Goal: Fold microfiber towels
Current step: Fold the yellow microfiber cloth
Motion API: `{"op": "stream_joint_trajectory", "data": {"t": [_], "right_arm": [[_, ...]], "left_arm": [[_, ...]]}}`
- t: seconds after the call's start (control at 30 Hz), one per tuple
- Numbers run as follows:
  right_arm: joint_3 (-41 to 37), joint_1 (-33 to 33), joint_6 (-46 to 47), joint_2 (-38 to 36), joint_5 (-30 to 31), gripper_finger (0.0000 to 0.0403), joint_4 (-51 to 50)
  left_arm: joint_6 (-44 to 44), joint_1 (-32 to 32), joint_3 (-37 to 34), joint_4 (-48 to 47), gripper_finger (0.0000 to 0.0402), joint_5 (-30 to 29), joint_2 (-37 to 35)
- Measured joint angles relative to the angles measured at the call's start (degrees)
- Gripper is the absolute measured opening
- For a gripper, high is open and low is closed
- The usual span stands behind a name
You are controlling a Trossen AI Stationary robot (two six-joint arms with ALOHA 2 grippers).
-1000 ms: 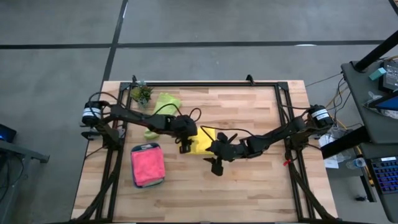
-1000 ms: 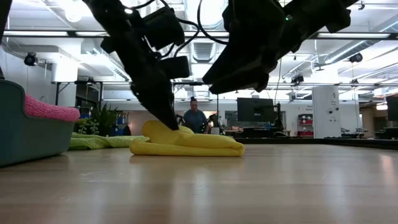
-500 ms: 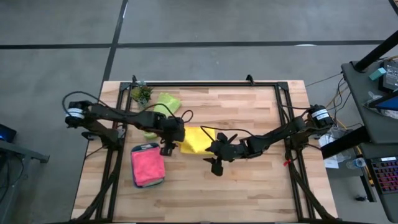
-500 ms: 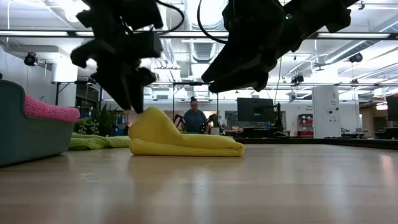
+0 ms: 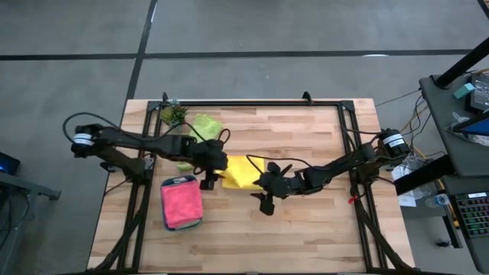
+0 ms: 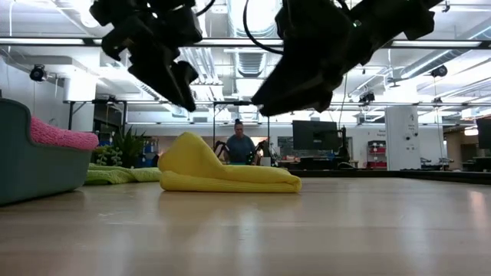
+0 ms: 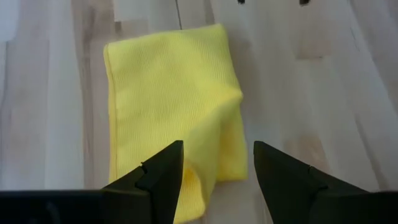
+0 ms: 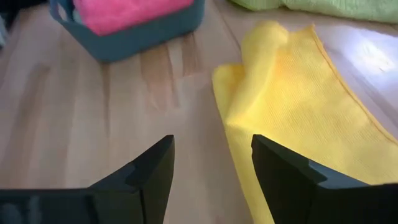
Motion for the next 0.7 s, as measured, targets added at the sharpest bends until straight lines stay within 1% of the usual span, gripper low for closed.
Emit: {"op": "stream_joint_trajectory", "data": {"t": [0.13,0.23,0.3,0.43,0.5,0.57,0.7], "right_arm": [[-1.35,0.00,-1.10,0.02,0.86,0.0203,-1.25],[-3.27,0.00,-2.08,0.73,3.03,0.0203,-0.38],[-4.15,0.00,-2.36,2.15,4.45,0.0203,-0.28],[-4.75,-0.02,-2.46,6.12,4.60,0.0203,1.64],[-4.62,-0.02,-2.48,7.83,6.27,0.0201,1.56],[-4.54,0.13,-2.46,8.73,8.43,0.0191,1.54],[-4.47,0.13,-2.46,8.85,8.83,0.0153,1.79]], "left_arm": [[-0.95,0.00,-0.74,-0.05,0.0180,-0.03,1.90],[-1.92,-0.04,-1.79,2.04,0.0180,-1.79,3.54],[-2.57,-0.04,-2.78,3.78,0.0180,-2.45,4.73],[-2.95,-0.13,-3.40,5.90,0.0180,-2.62,6.30],[-2.95,-0.35,-3.57,5.74,0.0179,-2.65,6.39],[-2.95,-0.57,-3.56,6.37,0.0173,-2.71,6.21],[-2.94,-0.81,-3.60,6.27,0.0145,-2.80,5.54]]}}
